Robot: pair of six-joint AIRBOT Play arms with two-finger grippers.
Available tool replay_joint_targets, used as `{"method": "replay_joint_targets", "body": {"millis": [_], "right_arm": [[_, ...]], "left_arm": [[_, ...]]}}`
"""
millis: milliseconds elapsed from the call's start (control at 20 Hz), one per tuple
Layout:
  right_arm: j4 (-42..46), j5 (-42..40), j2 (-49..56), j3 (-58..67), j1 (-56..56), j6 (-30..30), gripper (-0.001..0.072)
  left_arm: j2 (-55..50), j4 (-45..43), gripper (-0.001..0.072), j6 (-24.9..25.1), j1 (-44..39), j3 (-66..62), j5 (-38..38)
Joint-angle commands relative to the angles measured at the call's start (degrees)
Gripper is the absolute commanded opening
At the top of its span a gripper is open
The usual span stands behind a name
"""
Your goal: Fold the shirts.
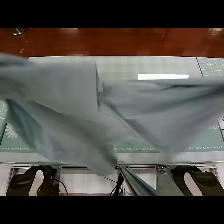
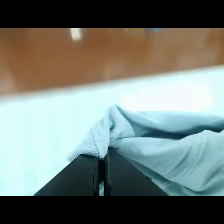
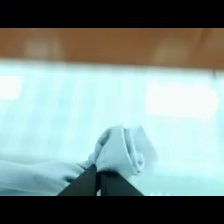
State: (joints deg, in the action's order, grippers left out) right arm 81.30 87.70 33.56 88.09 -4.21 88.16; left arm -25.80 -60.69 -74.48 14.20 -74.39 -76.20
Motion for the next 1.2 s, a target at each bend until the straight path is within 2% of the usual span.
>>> {"method": "replay_joint_targets", "body": {"millis": [0, 150, 250, 350, 550, 650, 700, 750, 800, 850, 900, 1050, 1150], "right_arm": [[-0.94, -3.39, -1.57, -19.21, -0.02, 1.16, 0.0027], [-1.62, -16.65, -0.31, -33.7, -0.02, 2.38, 0.0027], [-1.79, -21.55, 5.11, -36.68, -0.02, 3.37, 0.0027], [-3.02, -25.83, 13.38, -35.82, -0.02, 3.15, 0.0027], [-8.55, -30.56, 31.06, -28.83, -0.02, 3.15, 0.0028], [-13.27, -30.64, 38.73, -24.04, -0.02, 3.15, 0.0029], [-15.85, -30.69, 41.68, -22.01, -0.02, 3.15, 0.0068], [-18.8, -30.91, 44.06, -20.41, -0.02, 3.13, 0.019], [-21.18, -31.23, 46.01, -18.86, -0.02, 2.78, 0.0409], [-22.05, -30.71, 47.3, -17.0, -0.26, 2.47, 0.0639], [-22.56, -29.16, 47.78, -15.04, -0.94, 2.47, 0.0629], [-22.08, -19.39, 46.05, -8.76, -7.26, -1.68, 0.0627], [-16.79, -13.11, 42.32, -8.79, -13.09, -4.55, 0.0617]], "left_arm": [[3.04, 0.74, 0.0024, -0.81, 0.07, 20.35, -0.96], [0.68, 3.21, 0.0025, 0.68, 0.07, 35.98, 0.44], [-2.47, 3.58, 0.0025, 0.92, 0.07, 42.97, 4.24], [-6.71, 6.64, 0.0025, 1.81, 0.07, 46.84, 9.92], [-18.21, 19.41, 0.0025, 7.78, 0.07, 47.58, 20.79], [-24.15, 25.75, 0.0025, 10.99, 0.07, 47.58, 22.01], [-26.82, 28.87, 0.0025, 12.44, 0.07, 47.58, 21.57], [-28.72, 31.19, 0.0033, 13.66, 0.07, 47.54, 21.07], [-30.23, 32.24, 0.0214, 14.03, 0.07, 46.95, 20.7], [-31.12, 31.61, 0.0626, 14.01, 0.17, 45.64, 19.93], [-31.69, 29.59, 0.0707, 13.92, 0.96, 43.34, 18.01], [-31.74, 19.98, 0.0705, 12.31, 7.32, 34.49, 7.8], [-31.61, 13.05, 0.0705, 7.19, 13.22, 31.58, 1.09]]}}
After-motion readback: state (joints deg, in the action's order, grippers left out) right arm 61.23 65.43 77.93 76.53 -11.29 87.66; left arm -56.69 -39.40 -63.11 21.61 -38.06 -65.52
